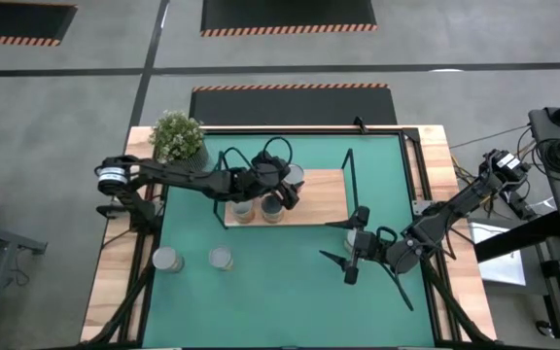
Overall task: Pick and place cans onto a shelf
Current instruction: Put the canned pineapple on the shelf
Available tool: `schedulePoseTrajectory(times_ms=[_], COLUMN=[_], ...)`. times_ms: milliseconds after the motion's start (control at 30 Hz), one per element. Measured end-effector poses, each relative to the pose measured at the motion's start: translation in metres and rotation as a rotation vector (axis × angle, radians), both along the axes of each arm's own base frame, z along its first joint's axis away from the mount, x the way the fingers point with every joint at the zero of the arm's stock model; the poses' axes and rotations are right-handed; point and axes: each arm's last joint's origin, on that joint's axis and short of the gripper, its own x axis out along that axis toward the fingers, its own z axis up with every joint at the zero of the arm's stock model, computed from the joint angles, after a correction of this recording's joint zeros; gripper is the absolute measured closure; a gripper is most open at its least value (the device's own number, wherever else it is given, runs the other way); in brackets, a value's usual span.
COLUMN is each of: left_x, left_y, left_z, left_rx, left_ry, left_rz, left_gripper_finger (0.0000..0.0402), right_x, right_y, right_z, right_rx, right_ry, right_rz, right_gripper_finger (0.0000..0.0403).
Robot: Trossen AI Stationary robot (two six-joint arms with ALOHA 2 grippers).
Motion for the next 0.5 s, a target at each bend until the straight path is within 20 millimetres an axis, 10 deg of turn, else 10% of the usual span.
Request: schedulePoseTrajectory(times_ms=[500], left_x=[0.005], left_y=[0.001], left_z=[-0.015], left_rx=[0.017], left_ry=[0.053], left_rz=[-0.011], left_gripper_finger=[0.0086], right_x=[0.000], right_y=[0.000], right_z=[0.000], right_rx=[-0.004], right_ry=[0.001], right_rz=[0.001], right_gripper_finger=[0.0076])
